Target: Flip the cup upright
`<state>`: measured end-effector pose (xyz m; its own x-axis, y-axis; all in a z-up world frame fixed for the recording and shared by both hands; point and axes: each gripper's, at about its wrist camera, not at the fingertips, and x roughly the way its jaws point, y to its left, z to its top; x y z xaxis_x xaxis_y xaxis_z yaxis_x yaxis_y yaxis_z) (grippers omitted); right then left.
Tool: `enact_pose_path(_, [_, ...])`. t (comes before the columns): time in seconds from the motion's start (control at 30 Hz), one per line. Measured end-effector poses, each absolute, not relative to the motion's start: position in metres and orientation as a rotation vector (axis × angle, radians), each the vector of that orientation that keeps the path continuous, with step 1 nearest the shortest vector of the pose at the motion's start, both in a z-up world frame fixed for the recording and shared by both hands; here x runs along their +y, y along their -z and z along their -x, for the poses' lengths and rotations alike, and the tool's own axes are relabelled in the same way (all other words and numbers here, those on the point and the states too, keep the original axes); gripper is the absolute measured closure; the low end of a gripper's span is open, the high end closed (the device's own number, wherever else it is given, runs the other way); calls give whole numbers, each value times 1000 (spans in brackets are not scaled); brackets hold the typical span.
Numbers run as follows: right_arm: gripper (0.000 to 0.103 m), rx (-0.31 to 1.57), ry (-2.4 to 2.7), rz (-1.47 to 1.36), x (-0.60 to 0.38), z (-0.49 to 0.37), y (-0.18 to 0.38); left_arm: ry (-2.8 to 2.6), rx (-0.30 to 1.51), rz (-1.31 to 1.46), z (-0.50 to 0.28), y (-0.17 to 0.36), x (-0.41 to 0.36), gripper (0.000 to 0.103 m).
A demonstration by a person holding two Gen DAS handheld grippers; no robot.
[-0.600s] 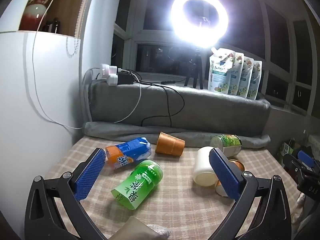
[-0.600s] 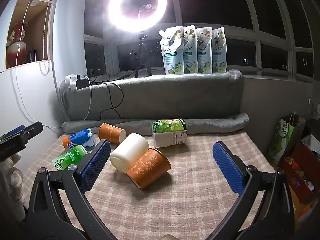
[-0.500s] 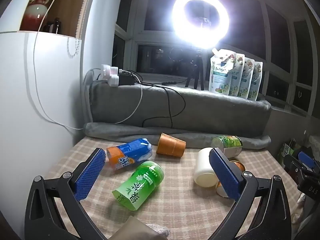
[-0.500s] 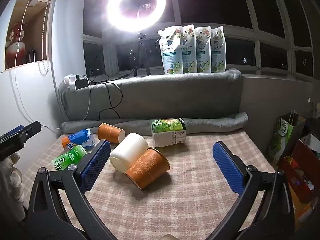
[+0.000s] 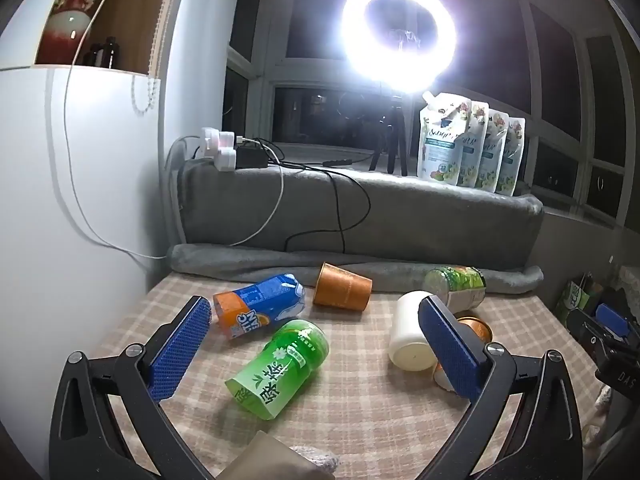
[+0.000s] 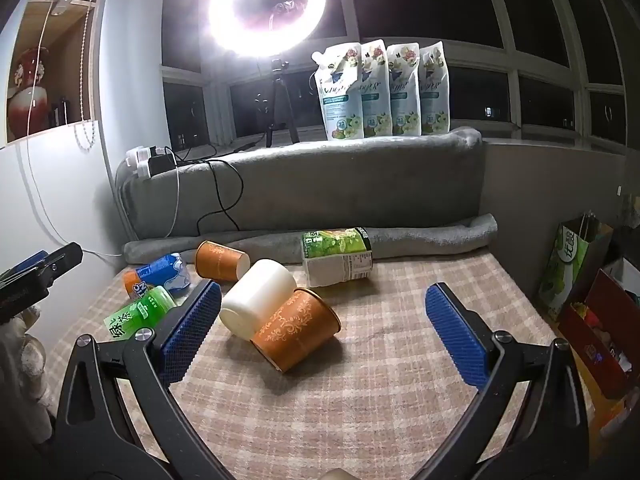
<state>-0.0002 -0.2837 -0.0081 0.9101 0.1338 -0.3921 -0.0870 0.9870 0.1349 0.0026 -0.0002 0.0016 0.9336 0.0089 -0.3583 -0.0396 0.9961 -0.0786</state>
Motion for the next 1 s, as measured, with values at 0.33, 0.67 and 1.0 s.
enact_pose_path(0.33, [0, 424, -108, -130, -288, -2, 11, -16, 362, 77, -2, -1, -5, 0])
enact_pose_path(0.67, [0, 427, -115, -133, -287, -2, 10, -24, 364, 82, -2, -1, -4, 0])
enact_pose_path(1.0, [0, 435, -119, -142, -288, -1, 11, -20, 369, 85, -2, 0, 0, 0])
